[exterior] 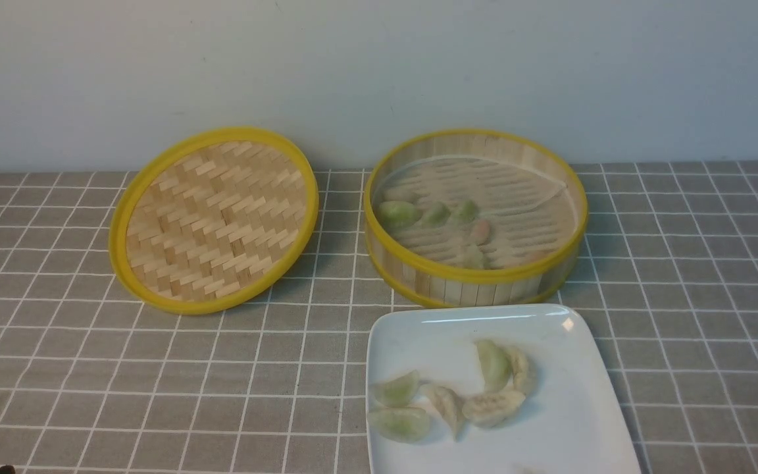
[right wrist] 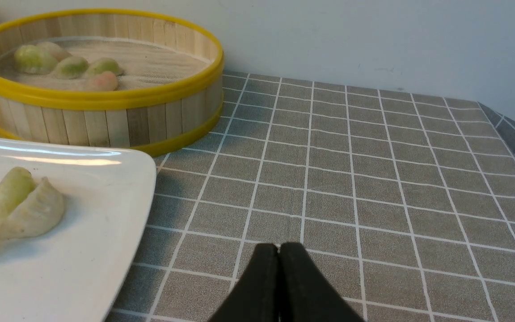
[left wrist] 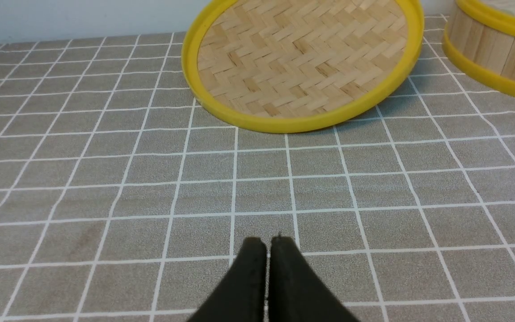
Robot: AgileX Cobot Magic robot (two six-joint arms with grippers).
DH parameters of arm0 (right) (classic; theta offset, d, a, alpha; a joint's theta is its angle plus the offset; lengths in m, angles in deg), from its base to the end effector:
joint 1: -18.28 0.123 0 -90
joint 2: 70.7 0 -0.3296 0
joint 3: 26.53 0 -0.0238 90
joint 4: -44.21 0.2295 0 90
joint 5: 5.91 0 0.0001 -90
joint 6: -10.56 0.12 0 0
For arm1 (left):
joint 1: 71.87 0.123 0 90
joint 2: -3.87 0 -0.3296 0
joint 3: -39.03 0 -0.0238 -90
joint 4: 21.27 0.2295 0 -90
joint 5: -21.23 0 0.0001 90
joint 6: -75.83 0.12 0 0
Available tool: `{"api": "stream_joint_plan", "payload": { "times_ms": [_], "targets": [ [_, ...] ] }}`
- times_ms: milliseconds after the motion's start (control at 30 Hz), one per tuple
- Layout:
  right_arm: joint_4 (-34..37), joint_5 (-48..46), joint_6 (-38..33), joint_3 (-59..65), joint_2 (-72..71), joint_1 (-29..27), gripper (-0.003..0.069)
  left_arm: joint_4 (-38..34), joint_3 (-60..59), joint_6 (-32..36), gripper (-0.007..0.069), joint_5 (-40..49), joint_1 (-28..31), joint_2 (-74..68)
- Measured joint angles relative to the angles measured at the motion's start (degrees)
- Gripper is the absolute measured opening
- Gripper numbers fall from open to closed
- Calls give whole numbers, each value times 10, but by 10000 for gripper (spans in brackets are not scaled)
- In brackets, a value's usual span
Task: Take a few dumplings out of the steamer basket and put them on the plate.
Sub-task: Use the left arm to grab a dumpling from the steamer
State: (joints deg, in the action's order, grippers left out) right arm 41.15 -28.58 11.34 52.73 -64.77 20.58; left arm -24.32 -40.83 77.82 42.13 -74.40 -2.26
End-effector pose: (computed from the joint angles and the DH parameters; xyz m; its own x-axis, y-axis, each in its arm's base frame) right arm 0.0131 -0.0019 0.1632 -0.3050 -0.0479 -0.9511 -0.0315 0.9987 -0.0402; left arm 0.0142 -0.0029 0.1631 -0.2907 -0.0022 -0.9568 0.0579 0.9981 -0.0199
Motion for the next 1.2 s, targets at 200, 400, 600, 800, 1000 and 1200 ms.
{"api": "stream_joint_plan", "payload": {
  "times_ms": [200,400,600,800,1000,1200],
  "targets": [
    [0,0,0,0,0,0,-13,0,0,0,-5,0,0,0],
    [0,0,0,0,0,0,-13,-24,0,-20,-5,-37,0,0],
    [0,0,0,0,0,0,-13,-148,0,-68,-5,-106,0,0],
    [0,3,0,0,0,0,-13,-191,0,-77,-5,-240,0,0],
    [63,59,19,6,0,0,-13,-201,20,-117,-5,-386,0,-1],
    [286,205,126,6,0,0,-13,-179,187,-136,-5,-289,0,-101]
  ]
}}
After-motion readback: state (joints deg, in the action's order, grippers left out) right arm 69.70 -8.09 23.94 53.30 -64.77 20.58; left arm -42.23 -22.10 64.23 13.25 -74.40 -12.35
